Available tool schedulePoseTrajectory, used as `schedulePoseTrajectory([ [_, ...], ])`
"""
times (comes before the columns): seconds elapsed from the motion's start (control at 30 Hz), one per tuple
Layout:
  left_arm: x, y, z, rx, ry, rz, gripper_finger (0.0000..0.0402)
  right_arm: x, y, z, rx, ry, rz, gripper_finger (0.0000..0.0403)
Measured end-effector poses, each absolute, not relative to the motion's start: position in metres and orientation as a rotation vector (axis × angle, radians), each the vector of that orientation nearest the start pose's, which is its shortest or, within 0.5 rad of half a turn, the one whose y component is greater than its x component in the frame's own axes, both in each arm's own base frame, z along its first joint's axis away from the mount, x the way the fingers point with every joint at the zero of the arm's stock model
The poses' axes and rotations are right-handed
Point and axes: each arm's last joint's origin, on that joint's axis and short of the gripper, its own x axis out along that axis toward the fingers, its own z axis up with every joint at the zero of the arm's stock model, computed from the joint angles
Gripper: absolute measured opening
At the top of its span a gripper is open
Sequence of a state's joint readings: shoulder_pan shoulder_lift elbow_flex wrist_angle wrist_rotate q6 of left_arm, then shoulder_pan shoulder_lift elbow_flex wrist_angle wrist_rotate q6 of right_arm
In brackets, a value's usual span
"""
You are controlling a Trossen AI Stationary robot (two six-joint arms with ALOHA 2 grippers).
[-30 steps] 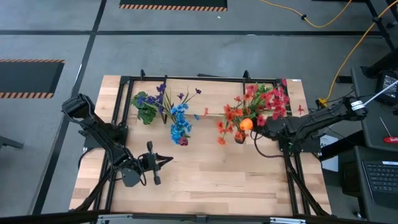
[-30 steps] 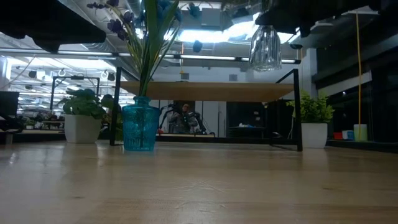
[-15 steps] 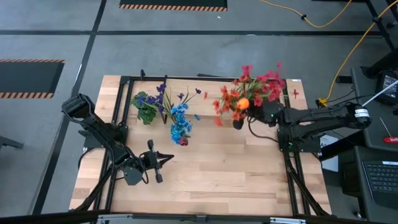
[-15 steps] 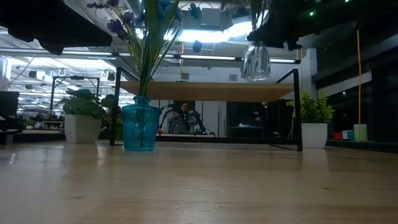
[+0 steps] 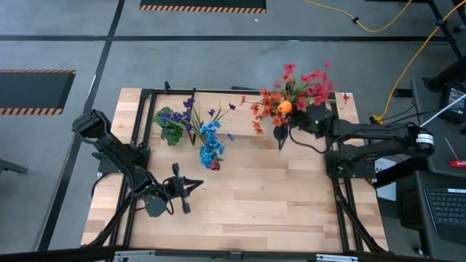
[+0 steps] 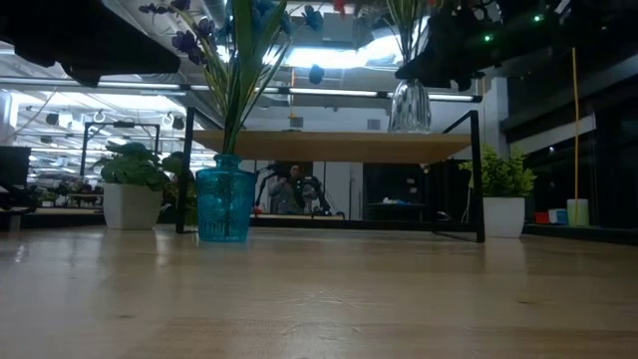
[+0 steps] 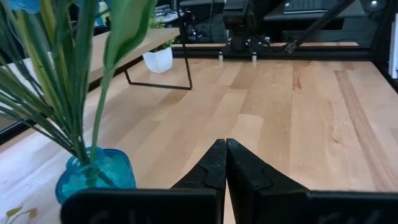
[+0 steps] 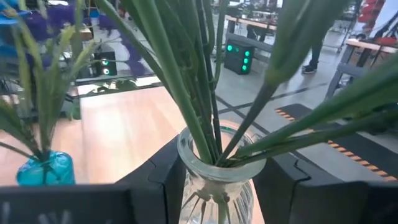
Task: Pick and place flowers into a vace then onto a shelf
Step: Put the transparent vase on top of the shelf
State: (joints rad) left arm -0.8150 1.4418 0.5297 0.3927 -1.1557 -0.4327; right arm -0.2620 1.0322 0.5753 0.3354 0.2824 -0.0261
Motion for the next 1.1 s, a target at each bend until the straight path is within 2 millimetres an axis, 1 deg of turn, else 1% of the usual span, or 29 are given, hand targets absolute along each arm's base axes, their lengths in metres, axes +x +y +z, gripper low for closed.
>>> schedulePoseTrajectory([
  [0.2, 0.192, -0.165, 0.169, 0.012, 0.203, 0.396, 0.0001, 0.217, -0.077, 0.28, -0.005, 0.153, -0.525, 0.0145],
  [0.3, 0.192, -0.165, 0.169, 0.012, 0.203, 0.396, 0.0004, 0.218, -0.079, 0.281, 0.009, 0.16, -0.526, 0.0145],
  [0.5, 0.192, -0.165, 0.169, 0.012, 0.203, 0.397, 0.0003, 0.223, -0.087, 0.273, 0.033, 0.188, -0.56, 0.0145],
  [0.7, 0.192, -0.165, 0.169, 0.012, 0.203, 0.397, 0.0004, 0.232, -0.094, 0.268, 0.008, 0.166, -0.577, 0.0145],
  [0.87, 0.192, -0.165, 0.169, 0.012, 0.203, 0.396, 0.0004, 0.232, -0.097, 0.265, 0.004, 0.174, -0.626, 0.0145],
  [1.1, 0.192, -0.165, 0.169, 0.013, 0.204, 0.395, 0.0004, 0.228, -0.095, 0.253, 0.014, 0.152, -0.636, 0.0145],
])
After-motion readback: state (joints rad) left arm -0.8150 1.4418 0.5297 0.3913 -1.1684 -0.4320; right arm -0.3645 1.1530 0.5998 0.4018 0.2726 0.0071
